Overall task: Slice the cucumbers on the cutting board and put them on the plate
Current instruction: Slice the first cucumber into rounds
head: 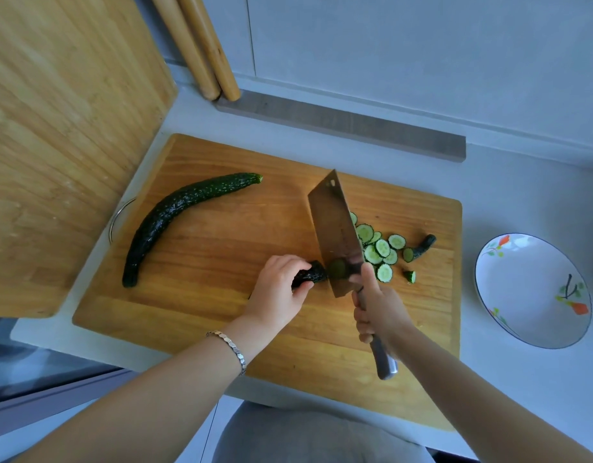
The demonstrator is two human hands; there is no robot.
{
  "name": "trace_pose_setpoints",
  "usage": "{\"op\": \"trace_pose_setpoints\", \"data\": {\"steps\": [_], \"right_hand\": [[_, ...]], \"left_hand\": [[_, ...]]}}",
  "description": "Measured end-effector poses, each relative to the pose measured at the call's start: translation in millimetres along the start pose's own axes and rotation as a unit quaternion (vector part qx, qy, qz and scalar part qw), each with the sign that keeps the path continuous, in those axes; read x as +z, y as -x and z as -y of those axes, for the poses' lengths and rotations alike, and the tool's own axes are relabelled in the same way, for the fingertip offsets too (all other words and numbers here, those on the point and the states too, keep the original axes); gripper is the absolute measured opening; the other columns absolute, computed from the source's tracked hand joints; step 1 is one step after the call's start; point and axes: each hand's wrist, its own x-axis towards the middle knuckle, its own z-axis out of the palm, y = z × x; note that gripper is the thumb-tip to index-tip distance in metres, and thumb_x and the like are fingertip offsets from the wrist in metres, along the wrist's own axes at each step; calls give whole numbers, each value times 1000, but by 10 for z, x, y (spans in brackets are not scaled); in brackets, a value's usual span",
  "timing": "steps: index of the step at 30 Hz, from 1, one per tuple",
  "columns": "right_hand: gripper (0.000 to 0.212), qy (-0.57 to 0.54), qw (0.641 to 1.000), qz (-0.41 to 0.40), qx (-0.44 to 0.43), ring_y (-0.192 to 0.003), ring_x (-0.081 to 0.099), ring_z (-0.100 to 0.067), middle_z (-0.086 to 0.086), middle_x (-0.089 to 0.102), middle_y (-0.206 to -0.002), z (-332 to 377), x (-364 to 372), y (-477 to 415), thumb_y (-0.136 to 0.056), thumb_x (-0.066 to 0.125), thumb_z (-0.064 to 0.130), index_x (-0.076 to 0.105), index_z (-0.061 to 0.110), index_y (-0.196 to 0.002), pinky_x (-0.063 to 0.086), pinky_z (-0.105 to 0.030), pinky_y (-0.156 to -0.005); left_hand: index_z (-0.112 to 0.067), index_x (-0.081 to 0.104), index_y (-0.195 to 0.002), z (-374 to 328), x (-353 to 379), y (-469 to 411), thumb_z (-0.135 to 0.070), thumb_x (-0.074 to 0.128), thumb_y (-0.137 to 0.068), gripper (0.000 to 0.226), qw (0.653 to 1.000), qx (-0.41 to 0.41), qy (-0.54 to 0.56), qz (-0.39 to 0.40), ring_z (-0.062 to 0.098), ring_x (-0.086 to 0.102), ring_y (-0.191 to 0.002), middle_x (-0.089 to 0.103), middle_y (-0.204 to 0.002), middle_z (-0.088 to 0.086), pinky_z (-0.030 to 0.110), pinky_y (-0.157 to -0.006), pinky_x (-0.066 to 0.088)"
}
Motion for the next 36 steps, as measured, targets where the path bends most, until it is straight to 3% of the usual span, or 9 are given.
{"op": "trace_pose_setpoints", "data": {"steps": [12,17,21,24,29,36], "right_hand": [[55,131,989,13,-65,-32,26,-10,6,31,-40,90,-141,210,-91,34,59,38,14,-60,24,-18,-39],[56,207,972,-17,-106,-44,29,-16,2,33,-47,58,-67,166,-89,29,62,36,13,-63,26,-28,-52],[55,222,971,-17,-92,-48,32,-17,-1,34,-53,-20,43,43,-91,28,62,37,14,-65,29,-30,-55],[56,203,975,-17,-84,-46,30,-16,-1,32,-53,-82,90,-9,-90,28,63,37,13,-67,29,-30,-53],[55,26,1000,4,-14,-36,21,-12,4,24,-44,-57,-1,51,-93,30,59,34,15,-62,22,-20,-42],[54,77,996,11,-42,-34,25,-11,3,29,-44,47,-193,189,-93,31,59,37,13,-65,24,-20,-39]], "left_hand": [[-1,67,-91,19,17,-11,-4,78,-69,24,1000,3,-8,8,29,58,-89,65,-93,10,28,-80,42],[-1,67,-90,34,18,-13,-3,77,-69,24,1000,8,-7,4,29,58,-86,64,-90,10,30,-76,46],[-2,68,-88,10,15,6,-2,78,-68,23,1000,15,-3,3,28,58,-85,64,-88,8,32,-74,48],[-2,68,-88,13,9,-9,-2,78,-67,24,1000,15,-1,-2,27,58,-86,64,-89,8,30,-75,47],[-3,67,-95,-14,37,-52,-3,77,-70,27,1000,24,15,-2,27,59,-92,66,-95,9,37,-81,51],[-6,65,-98,44,23,2,-12,75,-73,28,1000,19,-18,-17,26,59,-88,63,-99,8,42,-73,51]]}}
